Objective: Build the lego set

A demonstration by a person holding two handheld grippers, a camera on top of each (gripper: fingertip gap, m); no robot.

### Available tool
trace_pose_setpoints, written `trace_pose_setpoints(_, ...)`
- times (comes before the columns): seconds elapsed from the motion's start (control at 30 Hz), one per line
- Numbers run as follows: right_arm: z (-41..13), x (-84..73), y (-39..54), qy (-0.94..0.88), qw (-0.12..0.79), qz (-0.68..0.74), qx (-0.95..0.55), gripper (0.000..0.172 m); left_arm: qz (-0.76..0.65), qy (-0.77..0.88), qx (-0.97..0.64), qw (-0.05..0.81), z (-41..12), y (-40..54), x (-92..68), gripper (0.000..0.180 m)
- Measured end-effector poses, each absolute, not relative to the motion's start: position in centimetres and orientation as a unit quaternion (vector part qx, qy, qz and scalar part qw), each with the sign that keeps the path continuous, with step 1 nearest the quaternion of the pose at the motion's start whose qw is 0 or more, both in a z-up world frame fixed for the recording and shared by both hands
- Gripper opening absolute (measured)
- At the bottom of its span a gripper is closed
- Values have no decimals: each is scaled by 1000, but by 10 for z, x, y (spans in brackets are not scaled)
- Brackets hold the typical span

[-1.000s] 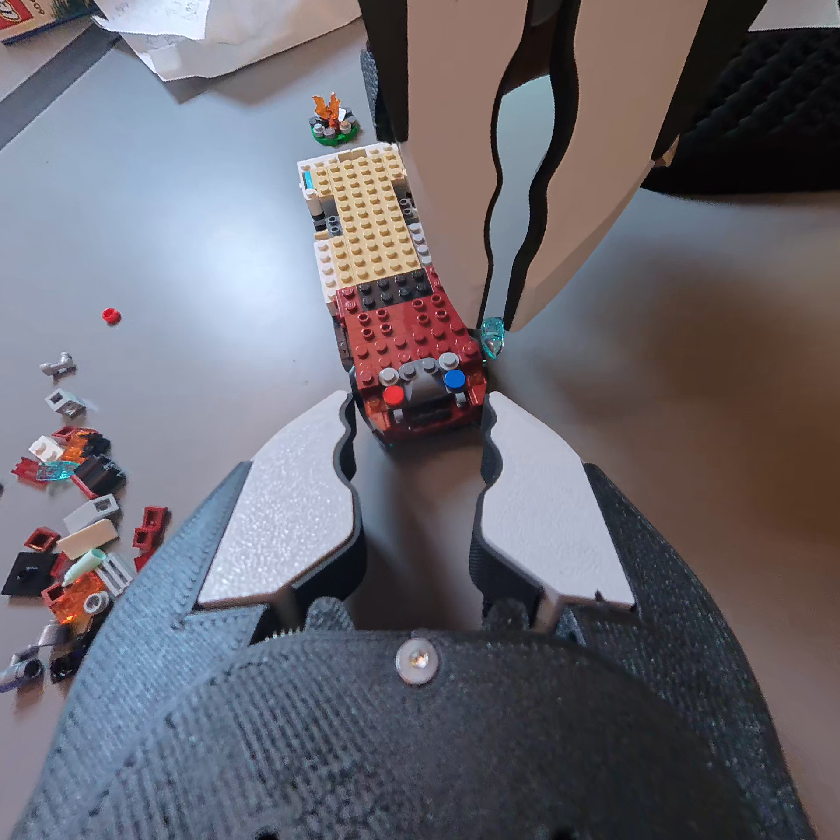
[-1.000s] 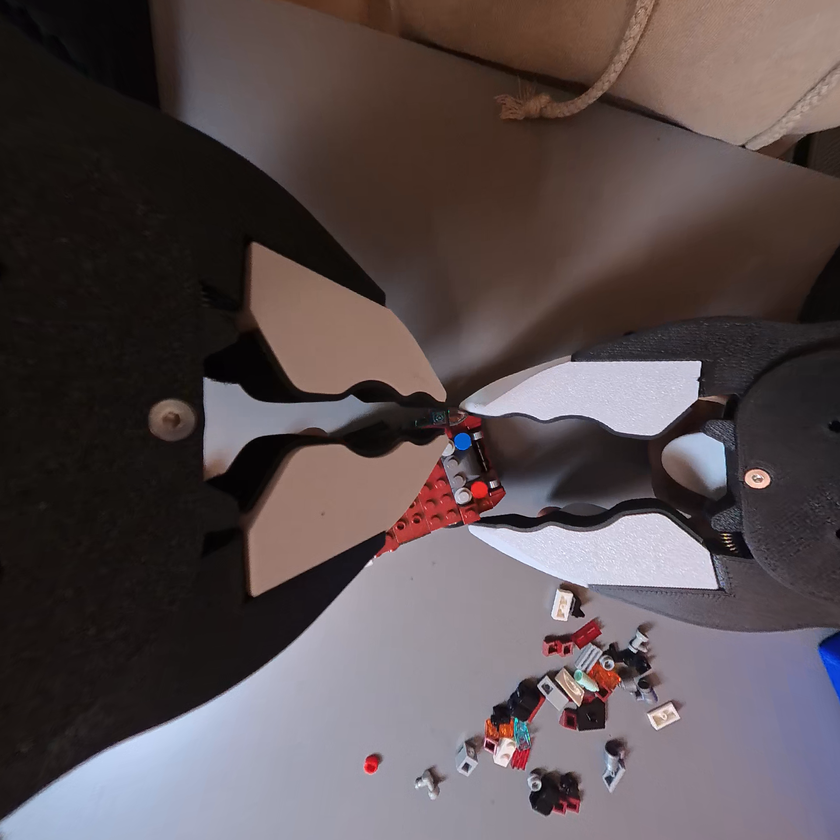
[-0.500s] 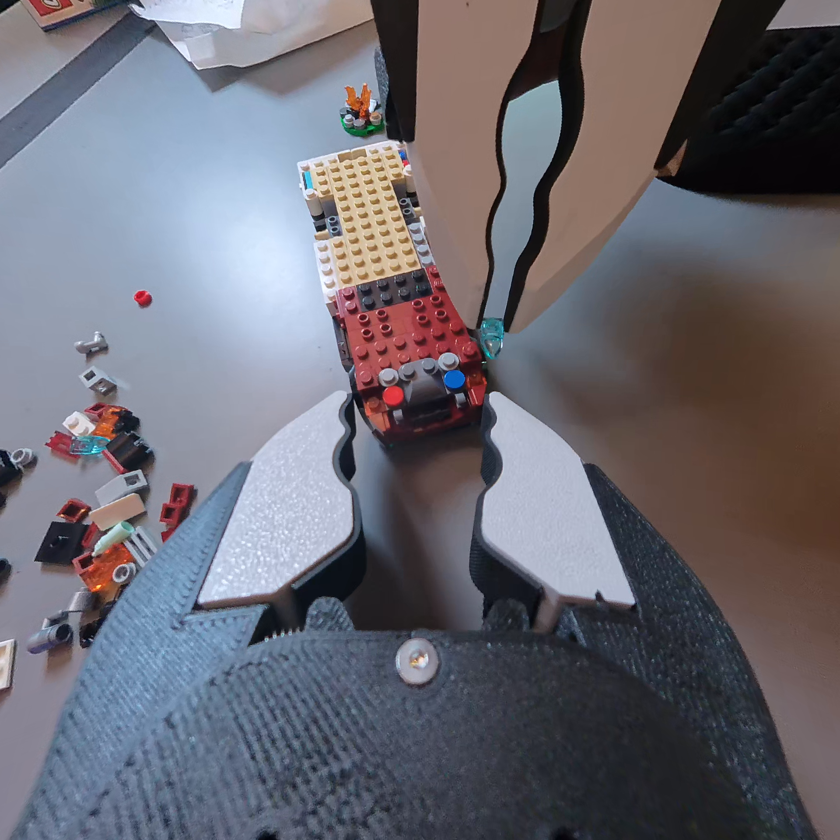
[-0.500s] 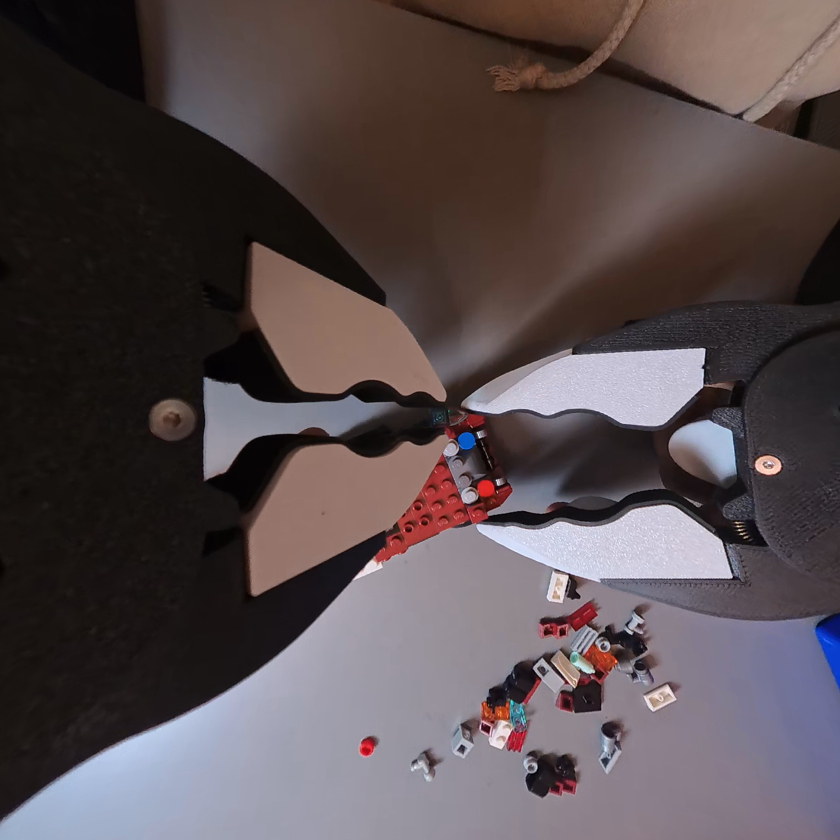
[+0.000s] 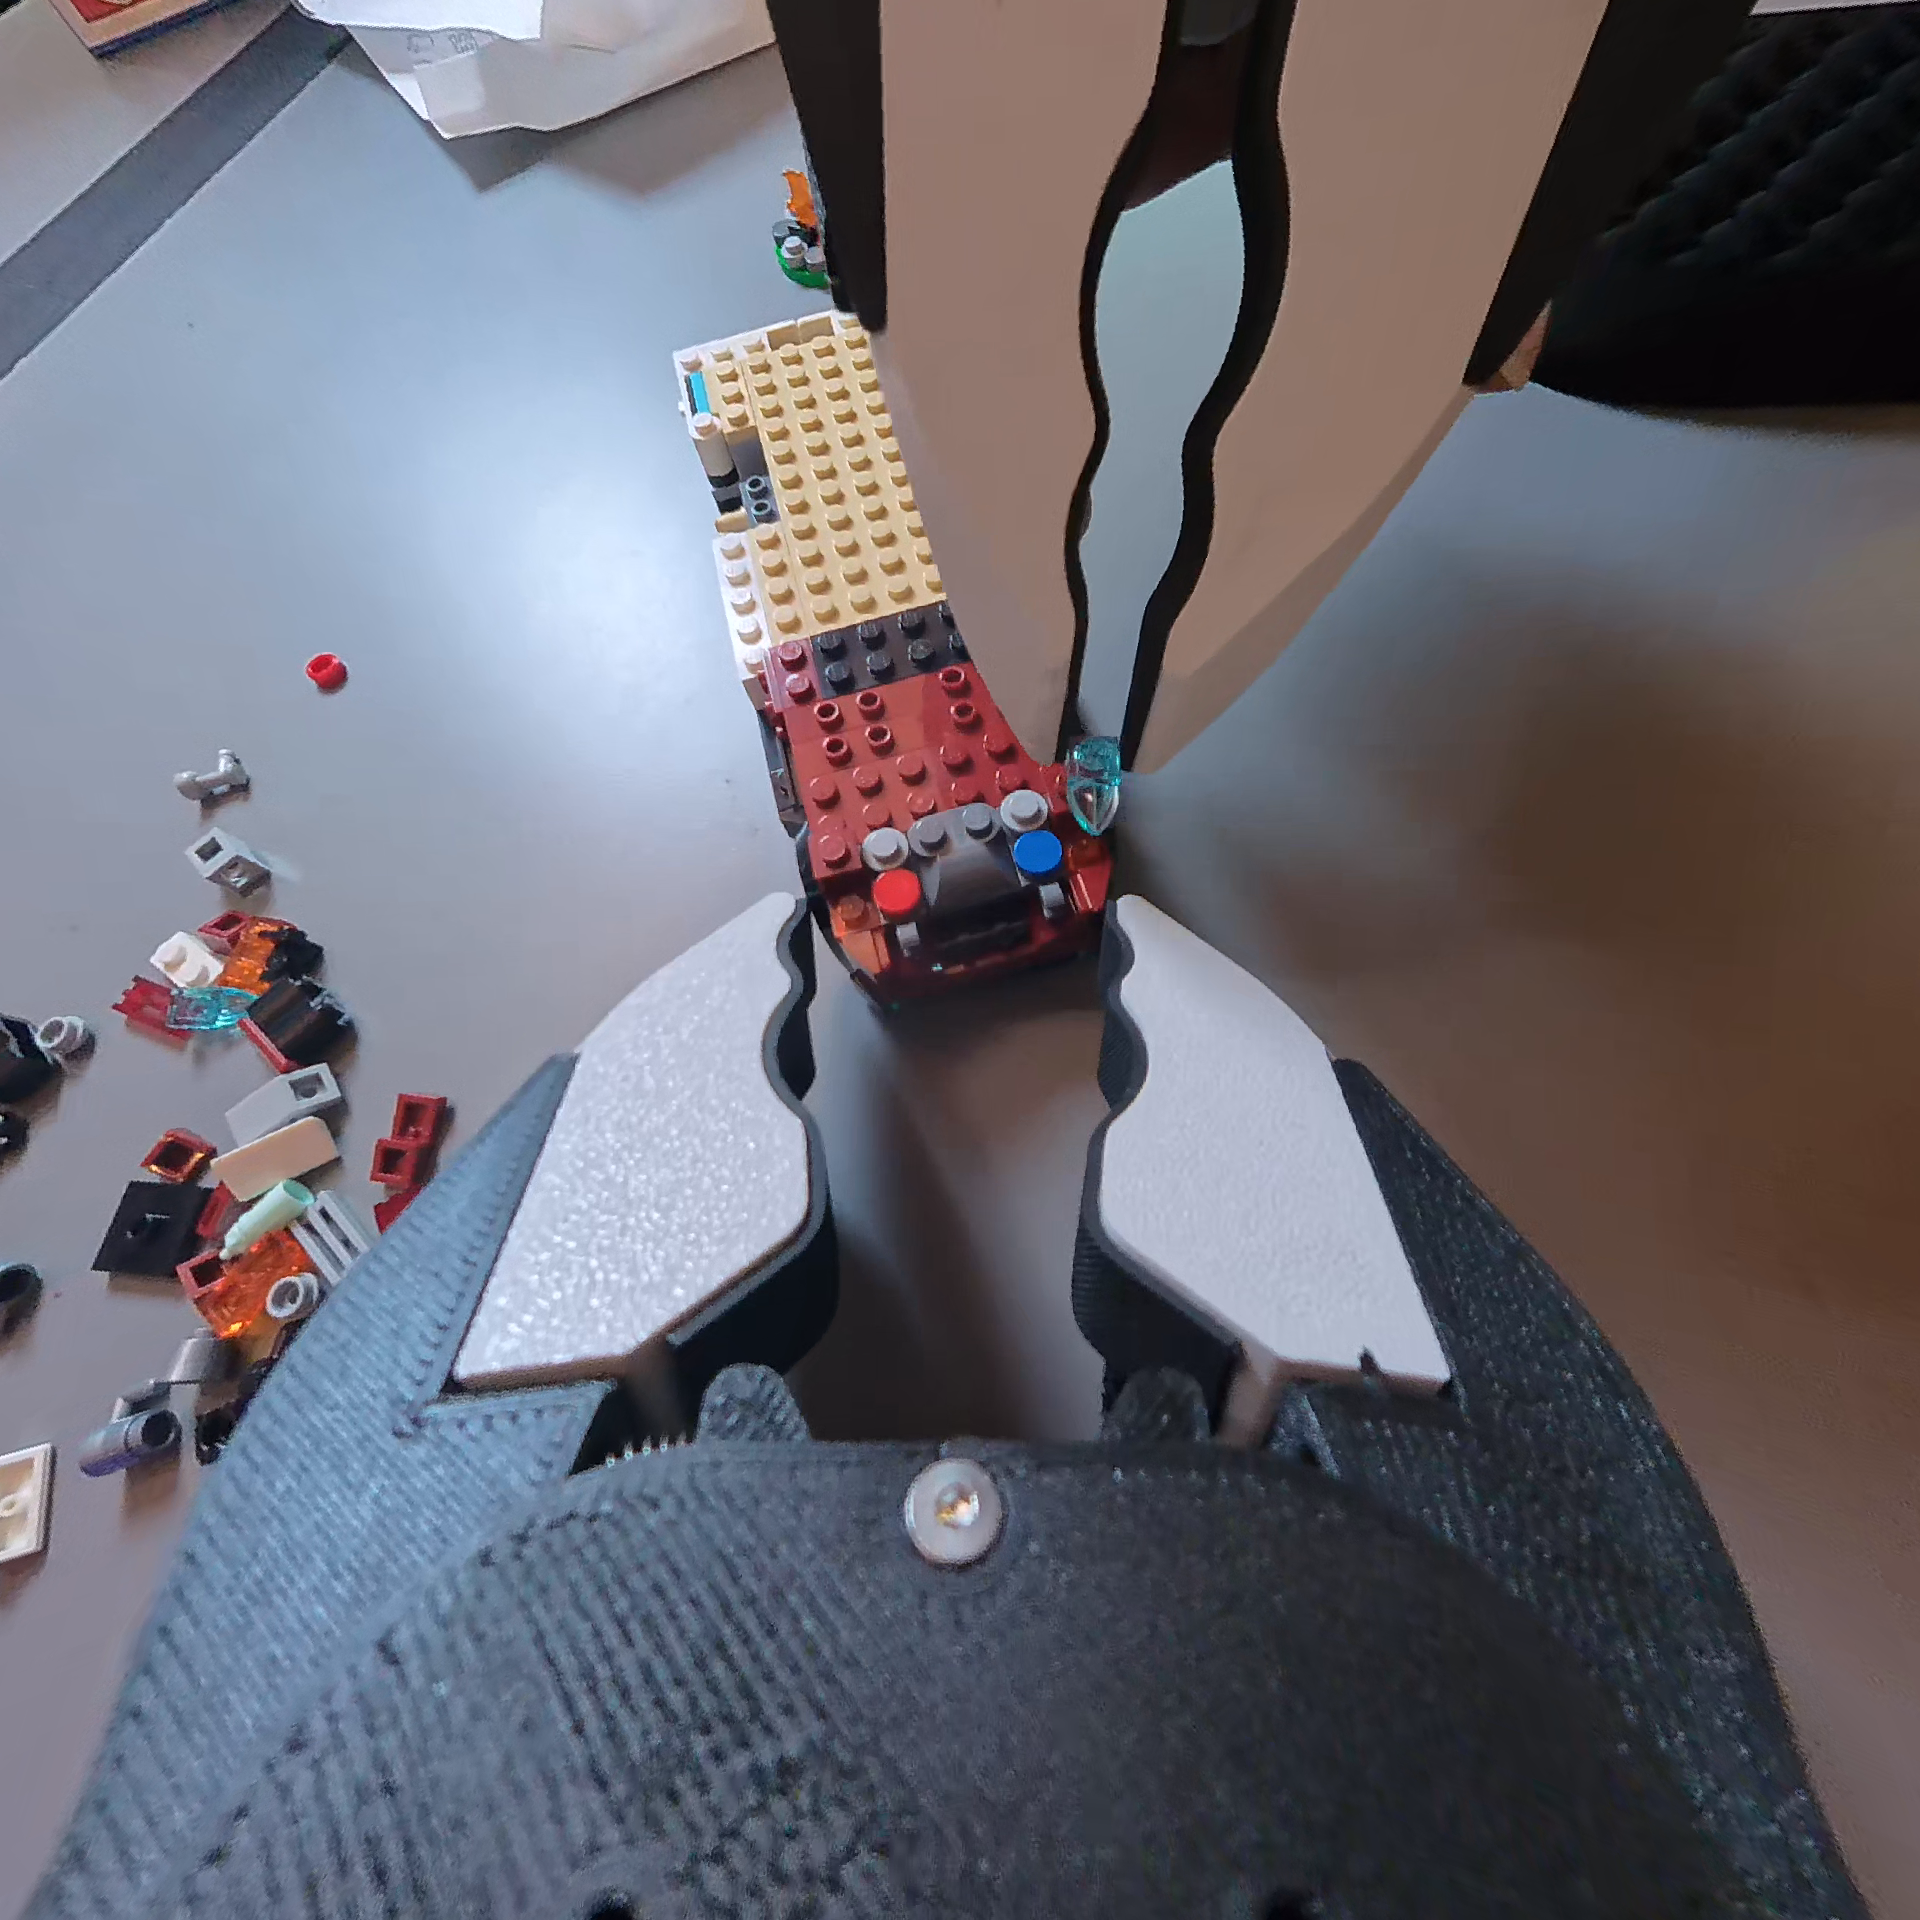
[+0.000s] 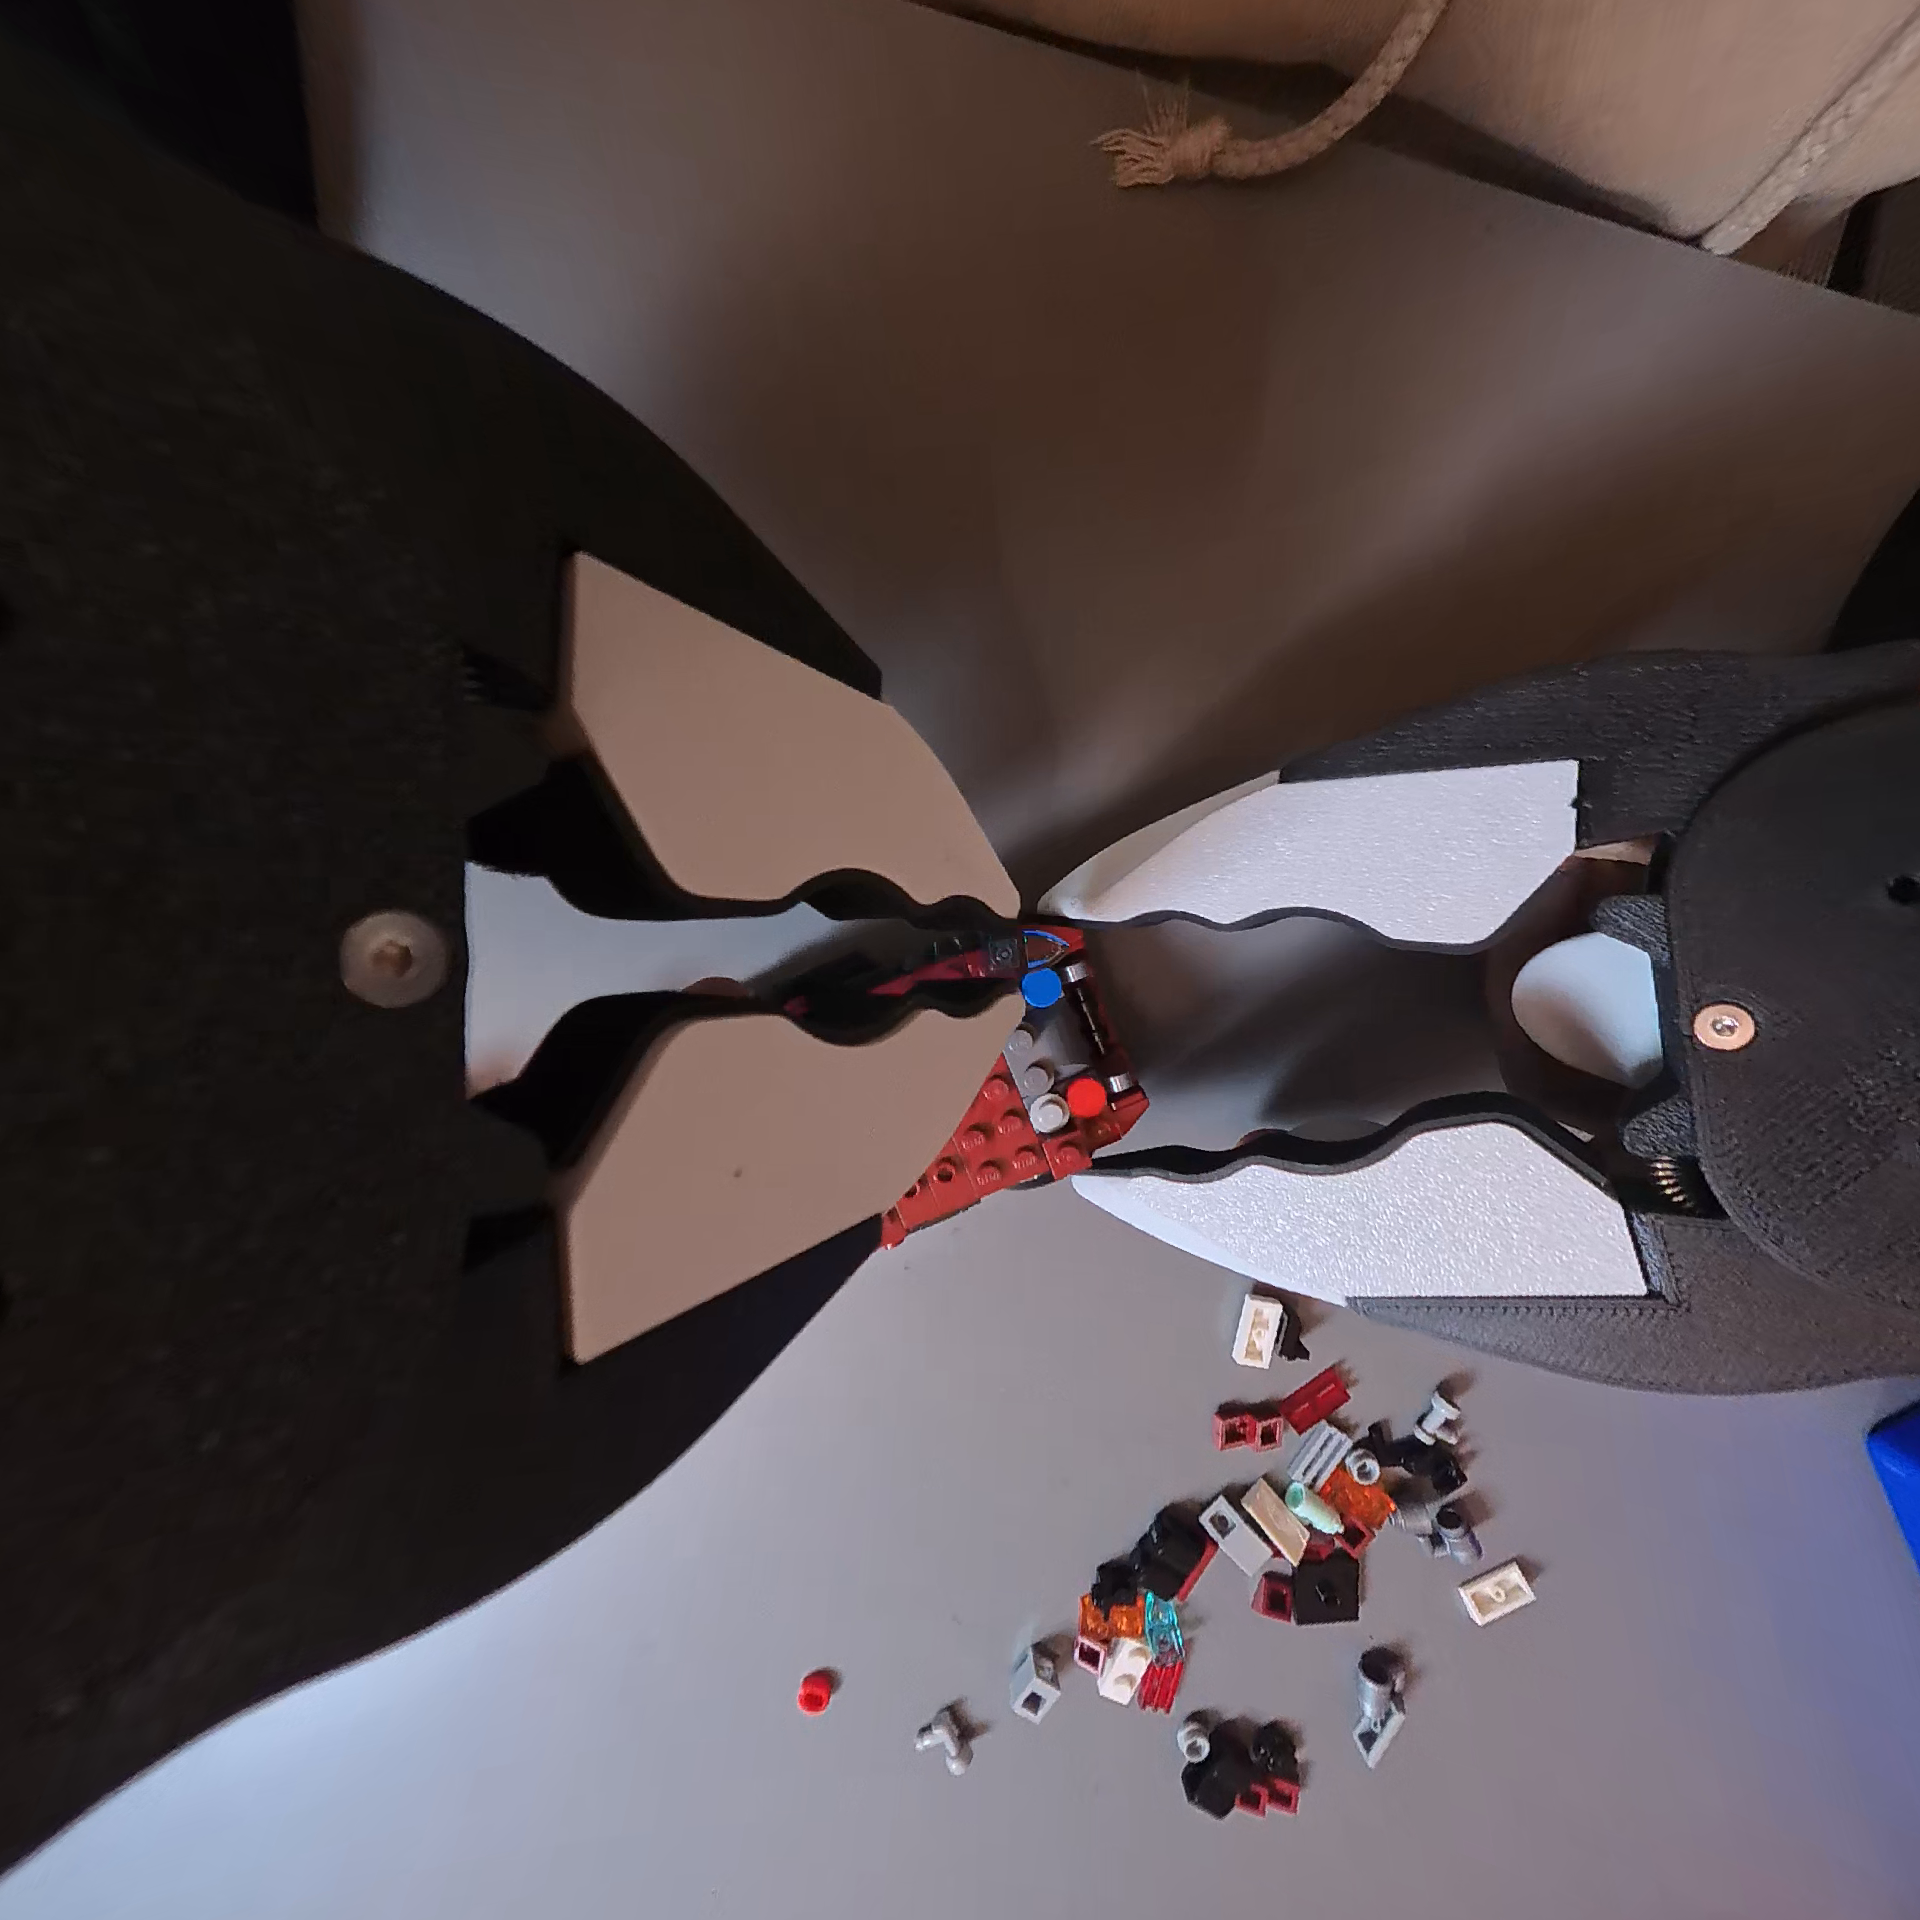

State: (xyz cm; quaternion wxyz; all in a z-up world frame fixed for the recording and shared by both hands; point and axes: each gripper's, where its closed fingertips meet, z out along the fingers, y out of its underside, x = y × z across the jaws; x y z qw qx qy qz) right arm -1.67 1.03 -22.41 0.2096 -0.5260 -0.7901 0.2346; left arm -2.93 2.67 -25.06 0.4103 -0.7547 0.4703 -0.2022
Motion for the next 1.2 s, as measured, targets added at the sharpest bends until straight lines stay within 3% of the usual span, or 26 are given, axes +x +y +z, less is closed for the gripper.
trace_pose_setpoints(1.2,-236,-22,7,-852,142,142,-483,13,-207,479,-749,409,-251,25,-30,53)
